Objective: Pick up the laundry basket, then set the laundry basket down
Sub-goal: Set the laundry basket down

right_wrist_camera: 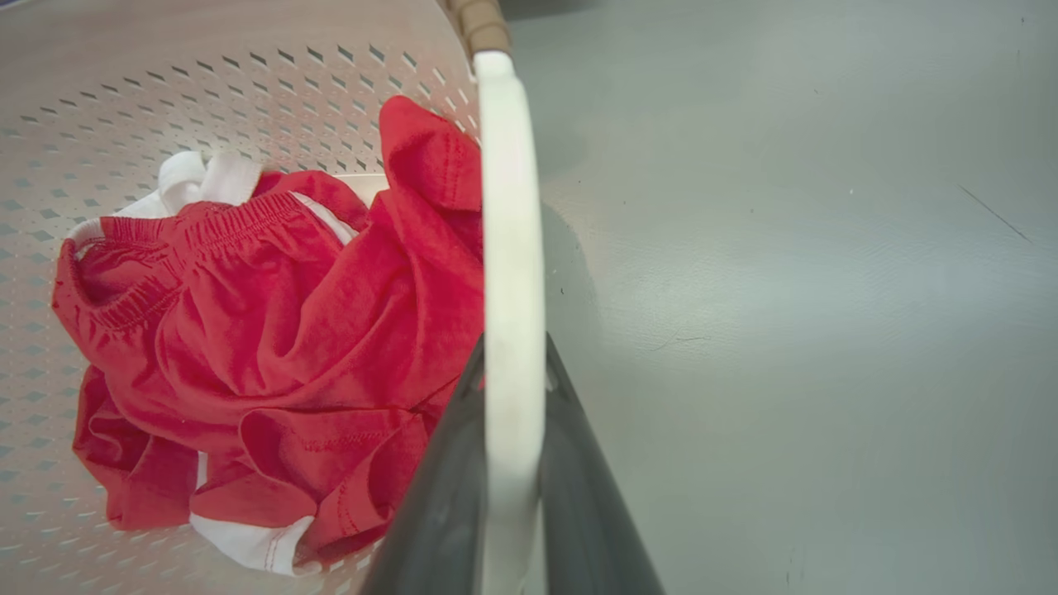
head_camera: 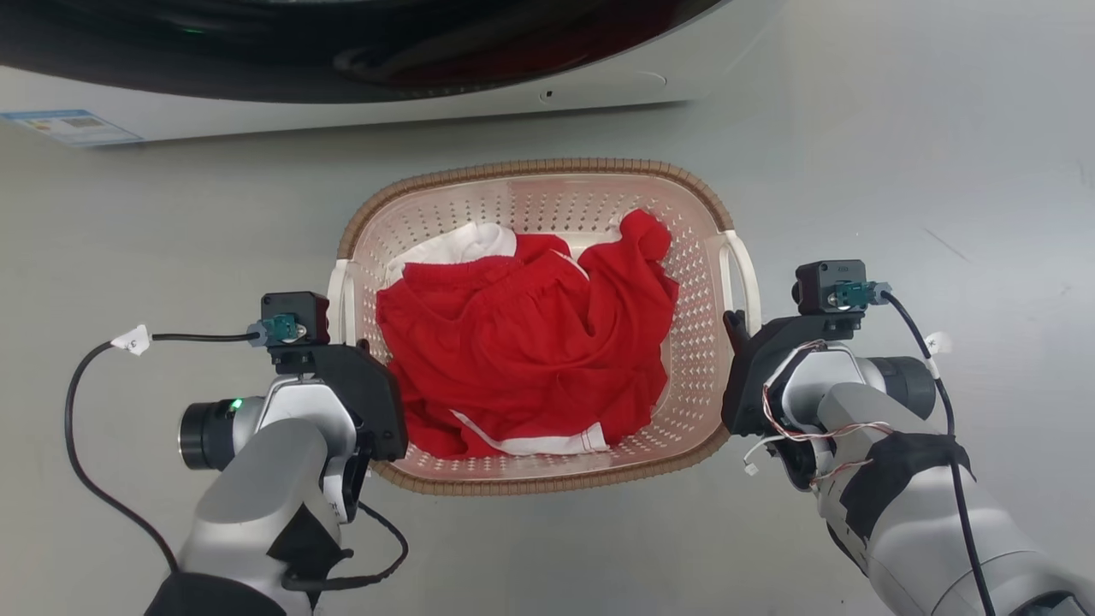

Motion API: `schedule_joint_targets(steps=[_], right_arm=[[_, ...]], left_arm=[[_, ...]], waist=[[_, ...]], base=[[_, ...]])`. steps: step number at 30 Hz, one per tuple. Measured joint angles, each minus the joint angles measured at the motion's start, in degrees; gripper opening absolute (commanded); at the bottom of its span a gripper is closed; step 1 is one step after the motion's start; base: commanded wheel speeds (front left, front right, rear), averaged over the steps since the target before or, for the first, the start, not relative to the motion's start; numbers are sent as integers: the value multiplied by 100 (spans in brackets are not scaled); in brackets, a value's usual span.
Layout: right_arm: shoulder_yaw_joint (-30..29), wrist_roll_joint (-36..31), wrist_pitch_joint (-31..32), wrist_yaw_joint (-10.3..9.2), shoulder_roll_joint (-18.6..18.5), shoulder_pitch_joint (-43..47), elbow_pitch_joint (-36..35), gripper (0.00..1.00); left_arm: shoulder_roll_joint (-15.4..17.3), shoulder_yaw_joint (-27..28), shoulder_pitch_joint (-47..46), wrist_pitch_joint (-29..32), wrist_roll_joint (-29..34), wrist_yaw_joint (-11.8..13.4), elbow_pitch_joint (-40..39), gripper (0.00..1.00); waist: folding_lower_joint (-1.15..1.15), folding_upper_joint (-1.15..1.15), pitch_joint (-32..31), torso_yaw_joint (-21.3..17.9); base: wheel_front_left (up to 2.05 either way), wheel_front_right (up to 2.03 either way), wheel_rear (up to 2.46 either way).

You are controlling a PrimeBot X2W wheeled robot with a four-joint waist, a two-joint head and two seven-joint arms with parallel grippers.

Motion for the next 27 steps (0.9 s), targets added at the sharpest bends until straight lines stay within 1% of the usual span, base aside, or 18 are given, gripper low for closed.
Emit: schedule_joint_targets(steps=[17,27], right_arm=[[-79,-92,-457,0,-38,-485,91,0],[-73,-111,-635,1,-27,-517,176,0]], left_arm=[[-18,7,-545,-455,58,2,55,0],[-71,3,-586,-648,59,-7,180,0]], waist=[[0,0,805,54],[-2,-1,941,110]], base=[[0,0,0],[0,0,0]])
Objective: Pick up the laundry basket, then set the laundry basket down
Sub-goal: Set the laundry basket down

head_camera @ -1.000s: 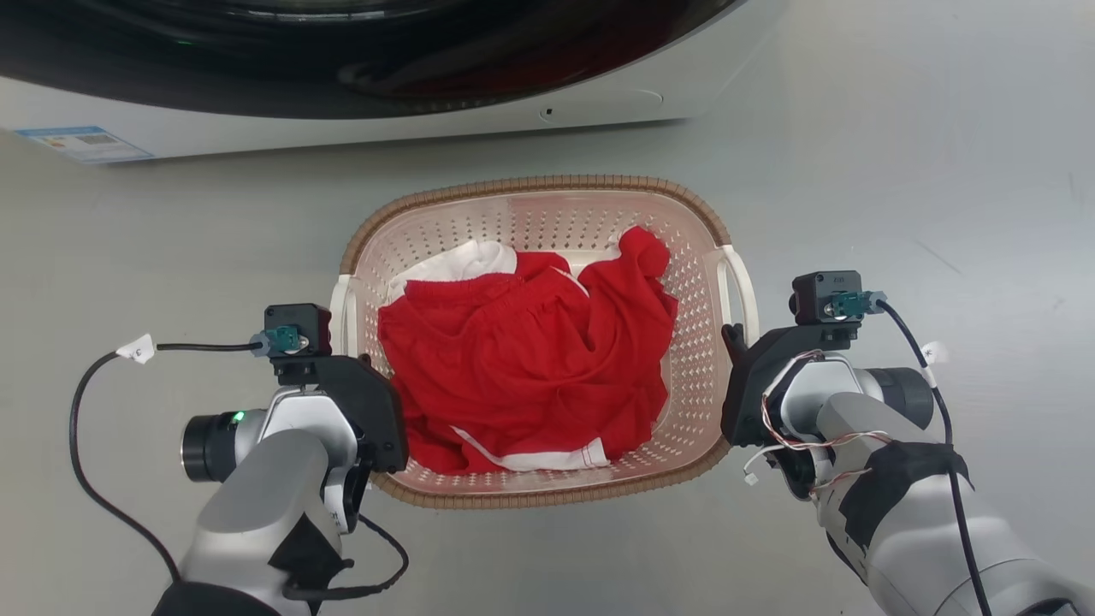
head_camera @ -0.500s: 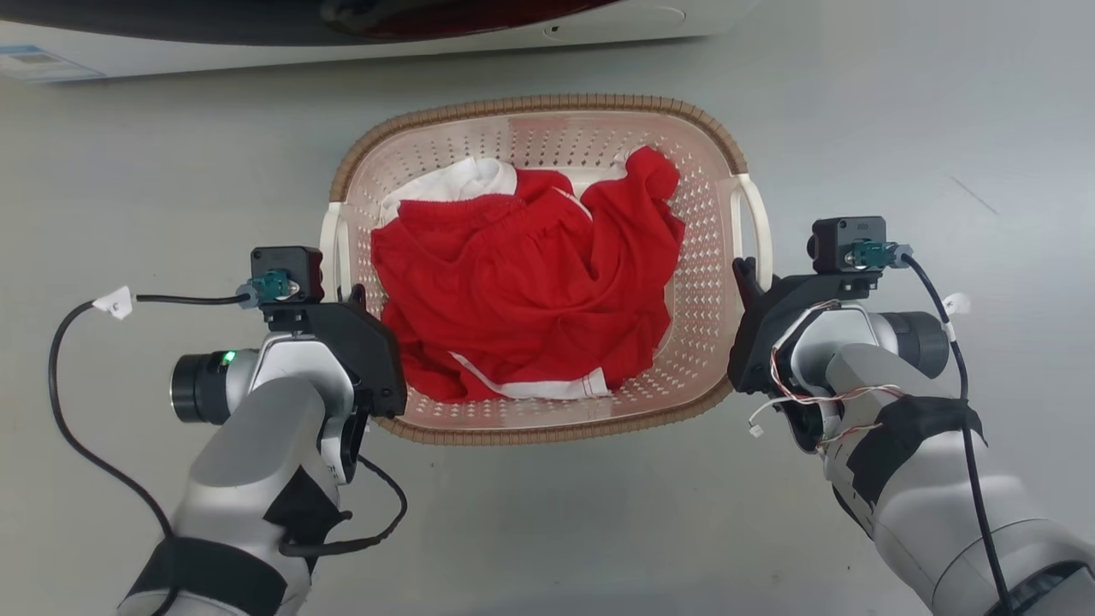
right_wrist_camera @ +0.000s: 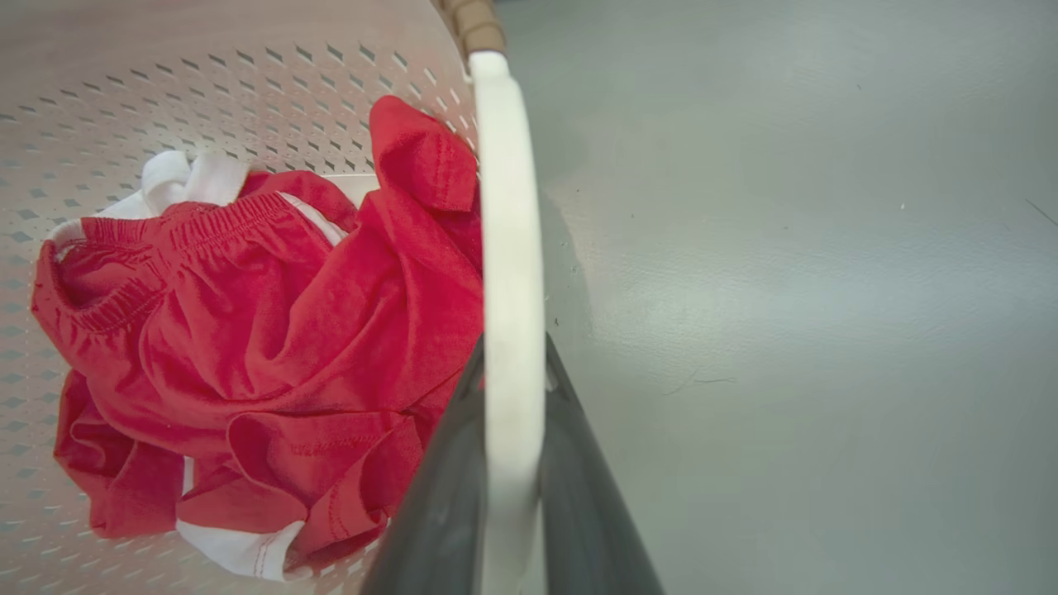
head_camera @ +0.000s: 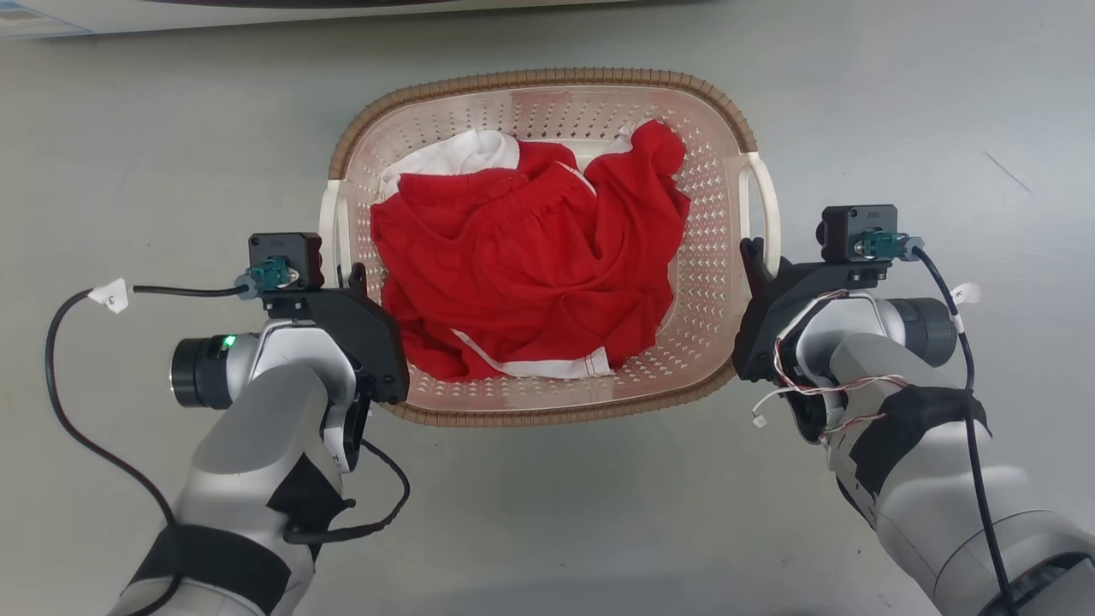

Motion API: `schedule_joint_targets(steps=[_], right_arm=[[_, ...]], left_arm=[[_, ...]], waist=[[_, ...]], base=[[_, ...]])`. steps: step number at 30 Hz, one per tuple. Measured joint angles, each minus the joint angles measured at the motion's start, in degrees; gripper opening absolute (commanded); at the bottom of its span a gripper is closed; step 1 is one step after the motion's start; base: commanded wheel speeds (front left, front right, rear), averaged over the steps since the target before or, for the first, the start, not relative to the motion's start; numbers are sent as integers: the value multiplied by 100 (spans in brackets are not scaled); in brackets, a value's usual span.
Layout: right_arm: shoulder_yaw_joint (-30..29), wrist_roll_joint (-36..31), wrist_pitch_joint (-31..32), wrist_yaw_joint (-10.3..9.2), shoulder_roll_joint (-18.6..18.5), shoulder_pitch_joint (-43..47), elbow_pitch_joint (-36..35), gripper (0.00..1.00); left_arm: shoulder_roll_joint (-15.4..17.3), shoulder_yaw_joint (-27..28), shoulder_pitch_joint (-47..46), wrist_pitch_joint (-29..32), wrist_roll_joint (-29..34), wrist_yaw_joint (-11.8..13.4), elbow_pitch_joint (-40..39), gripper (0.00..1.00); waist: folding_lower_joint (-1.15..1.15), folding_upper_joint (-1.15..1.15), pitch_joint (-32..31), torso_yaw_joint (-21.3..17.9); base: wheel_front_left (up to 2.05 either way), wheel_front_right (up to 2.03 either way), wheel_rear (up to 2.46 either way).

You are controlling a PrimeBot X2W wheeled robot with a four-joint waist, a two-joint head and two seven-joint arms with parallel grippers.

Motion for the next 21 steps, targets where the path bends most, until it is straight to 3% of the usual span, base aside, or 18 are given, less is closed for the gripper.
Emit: schedule_joint_targets(steps=[7,8,10,11,15,16,17,21], right_arm=[[-1,-1,-62,1,0,-95,34,0],[-1,-1,-79,1,0,-95,44,25],[-2,-1,-96,0,0,-96,60,55],[-2,-1,-103,0,-1,-97,67,100],[-7,-1,-176,-2,-45,-109,103,100],[-5,-1,-198,-2,-51,-115,110,100],[-7,-1,-200,-2,-52,-121,113,100],[-4,-2,-204,-2,-40,-137,122,100]], left_arm=[[-3,-4,-156,-57,7,-32,46,0],[-5,-8,-156,-58,7,-44,64,0],[-18,-10,-156,-59,7,-46,76,0],[-18,-10,-156,-87,7,-46,82,0],[7,-9,-157,-126,7,-49,126,0],[5,-10,-157,-133,5,-52,141,10],[3,-10,-157,-140,5,-52,144,30],[7,-13,-162,-159,5,-52,172,48]], waist=[[0,0,121,5],[1,0,131,6],[0,0,146,10],[0,0,152,12],[0,0,166,13],[0,0,169,13],[0,0,171,13],[0,0,181,20]], base=[[0,0,0],[0,0,0],[0,0,0],[0,0,0],[0,0,0],[0,0,0],[0,0,0],[0,0,0]])
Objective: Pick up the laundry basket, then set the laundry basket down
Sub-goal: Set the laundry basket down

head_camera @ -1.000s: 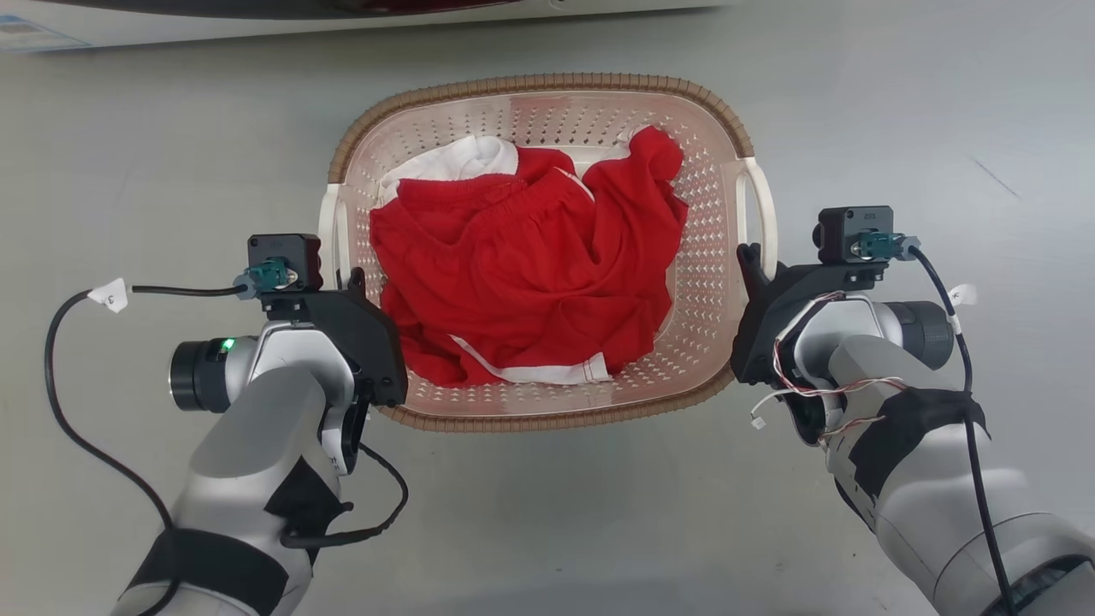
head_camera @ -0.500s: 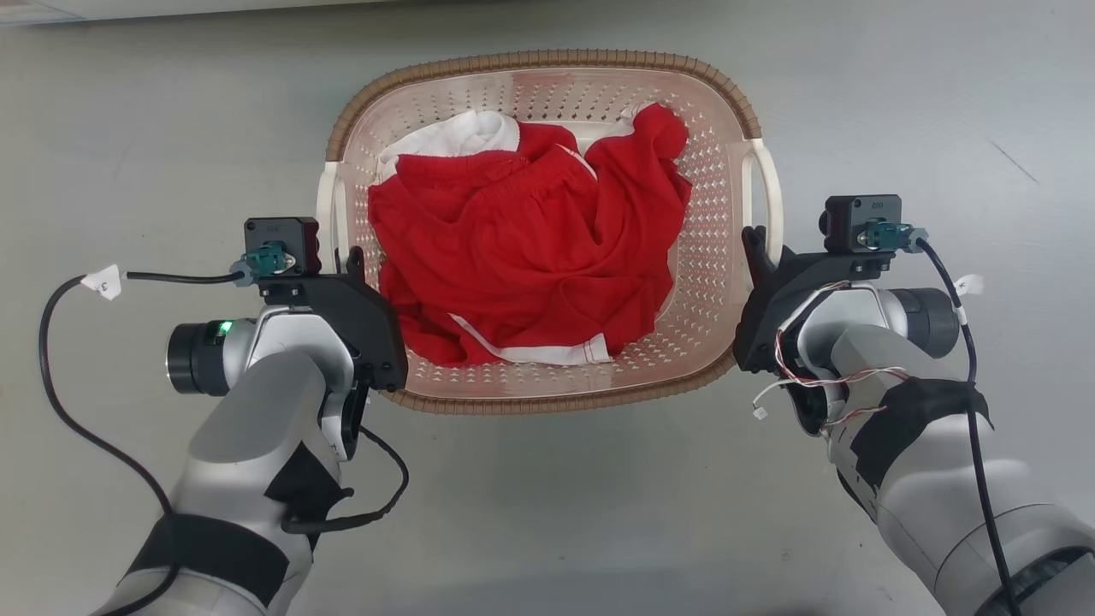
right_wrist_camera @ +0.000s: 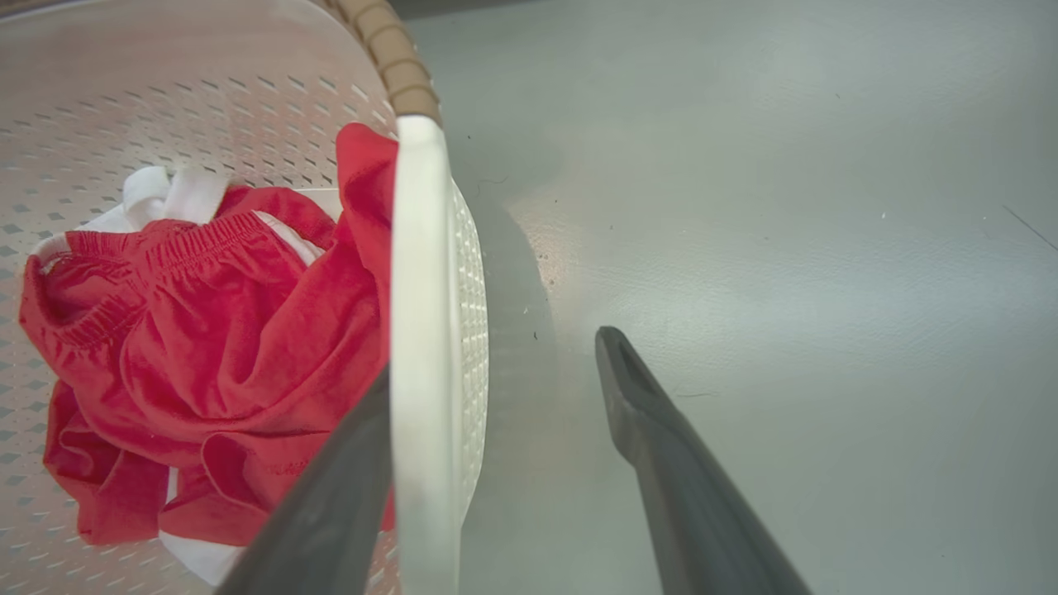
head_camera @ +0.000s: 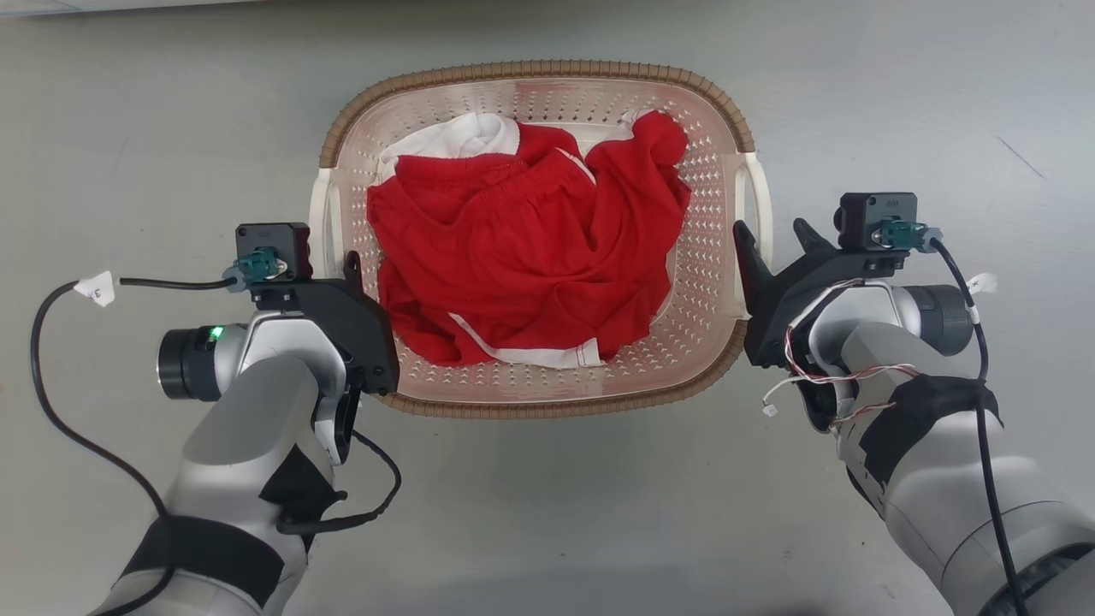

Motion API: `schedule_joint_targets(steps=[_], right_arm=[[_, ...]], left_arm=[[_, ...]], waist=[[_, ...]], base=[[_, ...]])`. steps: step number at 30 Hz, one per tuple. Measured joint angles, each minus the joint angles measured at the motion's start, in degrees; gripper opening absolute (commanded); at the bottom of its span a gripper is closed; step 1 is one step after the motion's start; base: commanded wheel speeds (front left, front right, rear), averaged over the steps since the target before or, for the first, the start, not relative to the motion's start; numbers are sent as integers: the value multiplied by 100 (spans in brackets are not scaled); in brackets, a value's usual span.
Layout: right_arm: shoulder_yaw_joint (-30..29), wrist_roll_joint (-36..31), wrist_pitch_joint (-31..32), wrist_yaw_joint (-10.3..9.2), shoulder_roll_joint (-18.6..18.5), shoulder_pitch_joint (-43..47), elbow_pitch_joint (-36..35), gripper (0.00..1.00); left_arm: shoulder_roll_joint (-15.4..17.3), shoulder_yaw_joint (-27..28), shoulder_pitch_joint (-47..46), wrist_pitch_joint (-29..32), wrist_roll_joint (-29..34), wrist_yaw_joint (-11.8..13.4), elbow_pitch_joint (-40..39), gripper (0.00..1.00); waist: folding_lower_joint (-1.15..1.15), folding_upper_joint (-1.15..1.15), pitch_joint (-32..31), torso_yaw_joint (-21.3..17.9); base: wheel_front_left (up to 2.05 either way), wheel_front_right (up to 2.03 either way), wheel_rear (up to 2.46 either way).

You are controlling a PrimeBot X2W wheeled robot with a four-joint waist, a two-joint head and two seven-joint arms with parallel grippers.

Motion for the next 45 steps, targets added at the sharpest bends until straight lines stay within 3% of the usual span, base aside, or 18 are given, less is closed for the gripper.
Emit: schedule_joint_targets(steps=[1,2,20,45], right_arm=[[0,0,-11,-1,-2,0,5,100],[0,0,-25,0,-3,0,12,100],[19,1,-201,68,0,140,57,100],[-91,76,-597,408,13,1071,26,100]], left_arm=[[1,0,-3,-2,0,-1,4,78],[-1,1,-4,-27,-1,-18,8,100],[-16,16,147,-305,-78,-93,92,100],[-19,-75,1022,-825,-113,-300,112,100]], waist=[[0,0,1,2],[0,0,2,4],[0,0,-493,65],[0,0,-2223,20]], base=[[0,0,0],[0,0,0],[0,0,0],[0,0,0]])
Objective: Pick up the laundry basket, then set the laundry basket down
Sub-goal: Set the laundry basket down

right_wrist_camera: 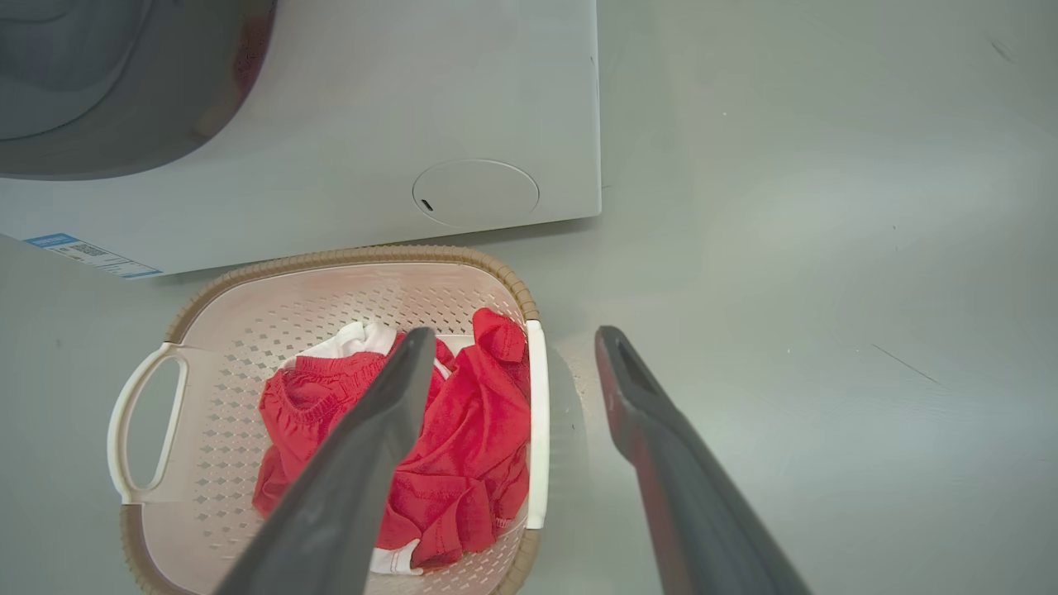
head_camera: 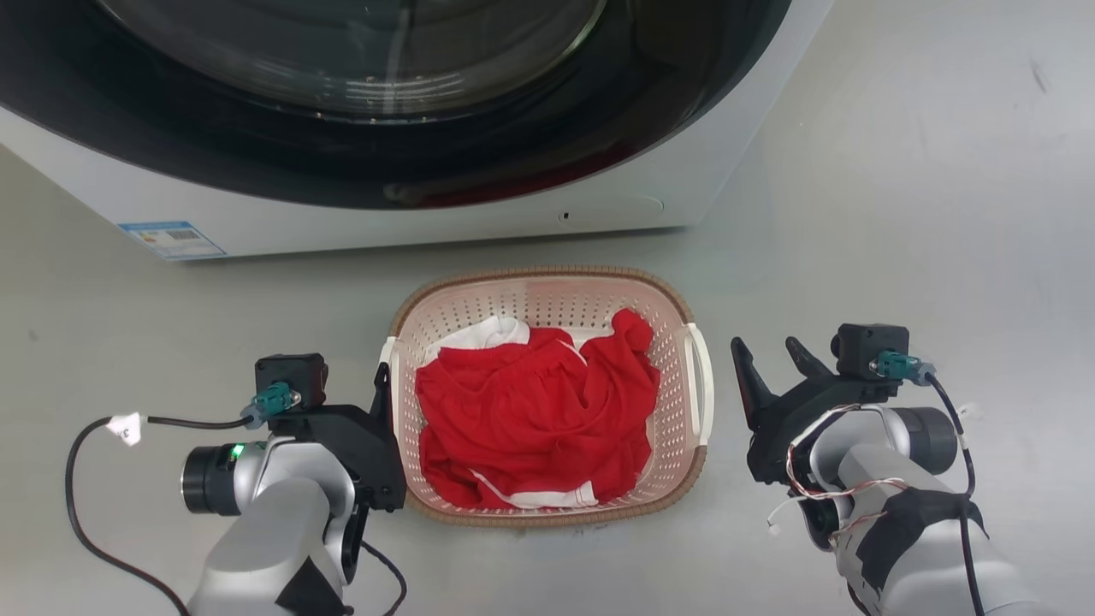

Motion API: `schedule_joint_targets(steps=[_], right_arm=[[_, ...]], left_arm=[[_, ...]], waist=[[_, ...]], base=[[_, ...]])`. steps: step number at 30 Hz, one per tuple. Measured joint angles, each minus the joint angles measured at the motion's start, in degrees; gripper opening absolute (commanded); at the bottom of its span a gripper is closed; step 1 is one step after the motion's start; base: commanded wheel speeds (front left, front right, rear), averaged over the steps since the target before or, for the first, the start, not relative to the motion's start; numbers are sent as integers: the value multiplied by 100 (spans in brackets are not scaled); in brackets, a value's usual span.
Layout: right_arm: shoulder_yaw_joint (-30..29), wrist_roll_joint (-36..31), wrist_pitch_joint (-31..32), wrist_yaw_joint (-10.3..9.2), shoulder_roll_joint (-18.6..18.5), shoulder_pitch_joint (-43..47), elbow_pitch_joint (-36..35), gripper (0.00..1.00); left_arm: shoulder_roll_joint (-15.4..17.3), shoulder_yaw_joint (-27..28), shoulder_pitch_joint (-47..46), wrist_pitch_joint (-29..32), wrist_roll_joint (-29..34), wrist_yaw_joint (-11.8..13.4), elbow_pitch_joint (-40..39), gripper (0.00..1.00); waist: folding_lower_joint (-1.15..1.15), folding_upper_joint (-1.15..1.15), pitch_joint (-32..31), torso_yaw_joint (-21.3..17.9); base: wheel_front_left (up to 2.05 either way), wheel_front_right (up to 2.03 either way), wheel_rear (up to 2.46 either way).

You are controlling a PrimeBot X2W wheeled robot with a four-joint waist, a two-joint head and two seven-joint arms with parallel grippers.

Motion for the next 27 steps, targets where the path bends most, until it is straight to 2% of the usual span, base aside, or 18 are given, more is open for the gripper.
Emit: schedule_joint_targets(steps=[8,15,27], right_arm=[[-122,2,-7,21,-13,415,-146,100],[-301,-22,-7,-37,-120,722,-553,100],[-554,-588,-8,-459,-468,1574,-1652,100]], left_arm=[[24,-13,408,-31,90,1,-176,100],[211,129,839,-31,140,83,-675,100],[427,338,1736,-31,558,368,-2086,100]], waist=[[0,0,-668,-26],[0,0,-1217,-64],[0,0,-2014,-107]], base=[[0,0,0],[0,0,0],[0,0,0]])
